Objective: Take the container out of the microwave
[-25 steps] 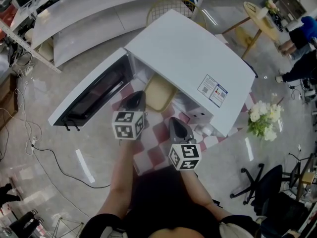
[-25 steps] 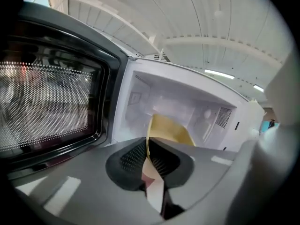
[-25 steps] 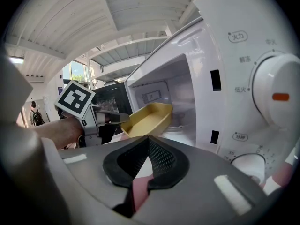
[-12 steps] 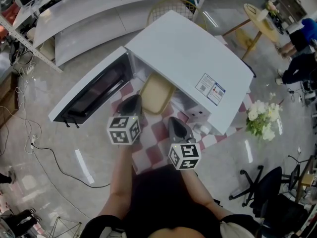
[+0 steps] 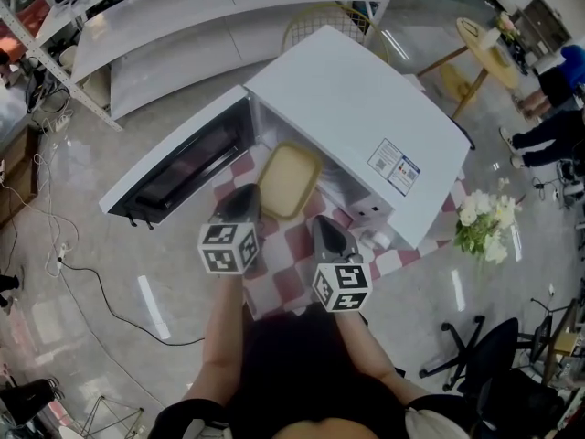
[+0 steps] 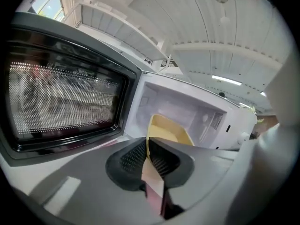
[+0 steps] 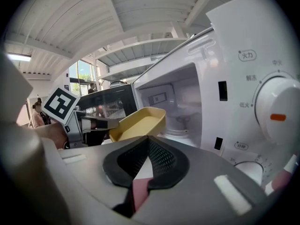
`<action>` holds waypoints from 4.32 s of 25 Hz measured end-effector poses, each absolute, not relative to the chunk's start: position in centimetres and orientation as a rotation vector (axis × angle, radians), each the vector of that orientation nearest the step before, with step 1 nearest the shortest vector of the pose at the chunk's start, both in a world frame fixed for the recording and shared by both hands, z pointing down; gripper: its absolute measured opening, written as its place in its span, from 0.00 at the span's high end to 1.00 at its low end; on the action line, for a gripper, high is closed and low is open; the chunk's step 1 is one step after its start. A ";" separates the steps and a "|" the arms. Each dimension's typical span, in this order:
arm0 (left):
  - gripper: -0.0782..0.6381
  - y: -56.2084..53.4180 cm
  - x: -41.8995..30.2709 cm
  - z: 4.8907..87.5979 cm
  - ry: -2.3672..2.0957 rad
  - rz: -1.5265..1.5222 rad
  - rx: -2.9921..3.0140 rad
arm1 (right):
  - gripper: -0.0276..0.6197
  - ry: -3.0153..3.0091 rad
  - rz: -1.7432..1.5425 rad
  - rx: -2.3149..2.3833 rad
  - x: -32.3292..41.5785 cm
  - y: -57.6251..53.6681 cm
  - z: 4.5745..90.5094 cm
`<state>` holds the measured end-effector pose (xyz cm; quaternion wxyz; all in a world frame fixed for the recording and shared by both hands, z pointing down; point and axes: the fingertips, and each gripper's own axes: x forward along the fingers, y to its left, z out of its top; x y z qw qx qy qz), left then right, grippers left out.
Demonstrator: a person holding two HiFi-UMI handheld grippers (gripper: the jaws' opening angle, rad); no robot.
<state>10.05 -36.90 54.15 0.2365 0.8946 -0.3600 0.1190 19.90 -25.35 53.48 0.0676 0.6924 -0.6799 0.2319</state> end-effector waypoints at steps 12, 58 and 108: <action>0.85 -35.7 6.6 54.4 -1.056 0.286 2.378 | 0.96 -2.085 0.693 2.032 18.9 -25.9 53.4; 0.85 -28.0 -2.8 53.7 -1.551 0.050 2.027 | 0.96 -2.346 0.669 1.647 15.2 -27.7 52.1; 0.85 -24.6 -6.8 49.5 -1.817 -0.080 2.198 | 0.96 -2.499 0.376 1.699 15.1 -26.7 48.0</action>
